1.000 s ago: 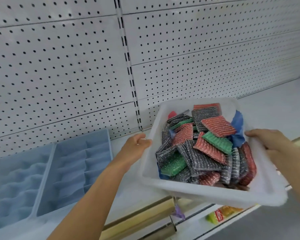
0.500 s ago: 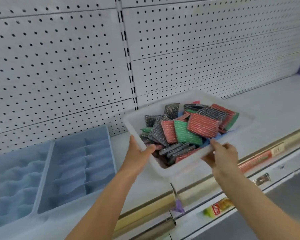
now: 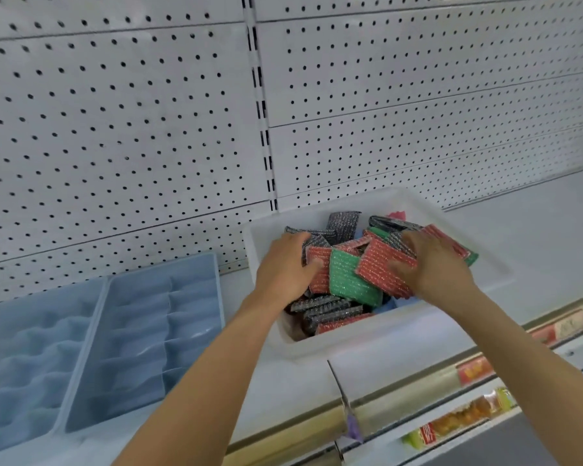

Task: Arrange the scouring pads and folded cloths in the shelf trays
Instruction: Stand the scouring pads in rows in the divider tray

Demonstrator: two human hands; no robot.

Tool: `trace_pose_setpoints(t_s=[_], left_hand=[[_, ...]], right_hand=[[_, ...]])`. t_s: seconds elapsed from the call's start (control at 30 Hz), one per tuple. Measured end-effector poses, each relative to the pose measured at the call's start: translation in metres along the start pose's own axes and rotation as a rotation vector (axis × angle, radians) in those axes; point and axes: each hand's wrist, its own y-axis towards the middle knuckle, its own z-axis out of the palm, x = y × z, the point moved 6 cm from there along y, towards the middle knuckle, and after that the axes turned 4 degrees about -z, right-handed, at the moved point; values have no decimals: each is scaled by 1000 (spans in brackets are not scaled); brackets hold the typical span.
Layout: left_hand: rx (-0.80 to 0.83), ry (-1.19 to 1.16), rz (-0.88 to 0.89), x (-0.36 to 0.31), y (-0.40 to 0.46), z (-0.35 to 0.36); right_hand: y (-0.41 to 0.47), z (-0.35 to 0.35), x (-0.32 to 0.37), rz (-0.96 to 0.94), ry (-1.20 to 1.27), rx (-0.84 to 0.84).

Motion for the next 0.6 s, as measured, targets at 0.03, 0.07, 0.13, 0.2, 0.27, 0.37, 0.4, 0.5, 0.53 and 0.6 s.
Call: trace_pose_setpoints(t_s=[0.03,0.07,0.13,0.2,0.27,0.37,0.4,0.5,0.53,0.6], left_hand=[[54,62,1,-4,7,4],[88,116,11,-7,13,8],[123,198,25,-13,18,13],[125,209,11,-14,21,16],[104,107,-25,-13,18,13],[22,-189,-95,0,9,-5],[-21,-264,-108,9,5,-15],[-190,-510,-139,49,-9,-61],[-234,-562,-143,66,-15,-80],[-273,-554,-146,107,-27,-115]], right_hand=[[10,9,-7,23,-73,100],[16,16,-11,49,-140,192],[22,26,-15,64,-209,290],[25,31,-16,48,-231,307],[26,25,-14,-5,-158,241],[23,4,-11,-63,77,99],[20,-7,-9,-54,158,63],[13,-35,-2,-13,233,-102],[11,-41,2,5,228,-164],[12,-42,2,27,329,-231]])
